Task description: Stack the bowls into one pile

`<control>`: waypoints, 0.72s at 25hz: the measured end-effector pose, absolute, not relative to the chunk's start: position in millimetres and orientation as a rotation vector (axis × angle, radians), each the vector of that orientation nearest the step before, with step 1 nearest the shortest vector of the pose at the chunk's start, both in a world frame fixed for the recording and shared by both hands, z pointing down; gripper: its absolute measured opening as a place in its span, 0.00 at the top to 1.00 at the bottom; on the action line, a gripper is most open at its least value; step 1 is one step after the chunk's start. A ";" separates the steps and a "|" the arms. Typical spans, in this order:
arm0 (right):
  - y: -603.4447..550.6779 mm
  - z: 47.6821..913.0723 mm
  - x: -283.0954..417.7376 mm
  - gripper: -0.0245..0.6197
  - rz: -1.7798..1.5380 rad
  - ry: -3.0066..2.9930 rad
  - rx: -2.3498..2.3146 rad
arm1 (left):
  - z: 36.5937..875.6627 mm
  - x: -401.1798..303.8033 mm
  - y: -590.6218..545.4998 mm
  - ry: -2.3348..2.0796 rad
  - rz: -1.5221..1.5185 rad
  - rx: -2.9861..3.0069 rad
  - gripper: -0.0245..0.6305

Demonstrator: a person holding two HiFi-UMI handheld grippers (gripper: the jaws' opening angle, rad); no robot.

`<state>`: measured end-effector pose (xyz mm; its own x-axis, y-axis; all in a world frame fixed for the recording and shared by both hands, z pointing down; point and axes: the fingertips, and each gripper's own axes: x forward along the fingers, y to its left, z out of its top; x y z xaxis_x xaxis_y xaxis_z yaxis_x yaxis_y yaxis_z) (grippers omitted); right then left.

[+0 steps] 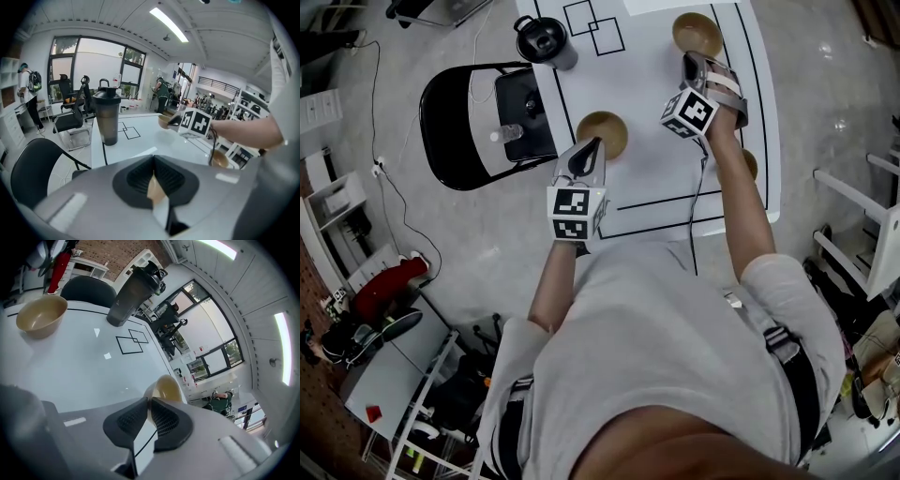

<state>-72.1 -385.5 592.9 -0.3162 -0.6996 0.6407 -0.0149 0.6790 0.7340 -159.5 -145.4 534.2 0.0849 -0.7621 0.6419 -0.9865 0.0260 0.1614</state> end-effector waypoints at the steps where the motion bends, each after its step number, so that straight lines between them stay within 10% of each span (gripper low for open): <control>1: -380.8 591.1 -71.7 0.92 -0.765 -1.774 0.575 | 533.6 -160.2 -141.5 -1.722 0.496 1.790 0.96; 18: -288.4 570.7 -65.1 0.92 -0.747 -1.743 0.619 | 524.2 -170.3 -78.8 -1.672 0.482 1.889 0.96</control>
<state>-65.1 -288.4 570.7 -0.2756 -0.7239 0.6324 -0.0418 0.6663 0.7445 -170.3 -78.8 524.2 0.1551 -0.7795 0.6069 -0.9830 -0.0605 0.1735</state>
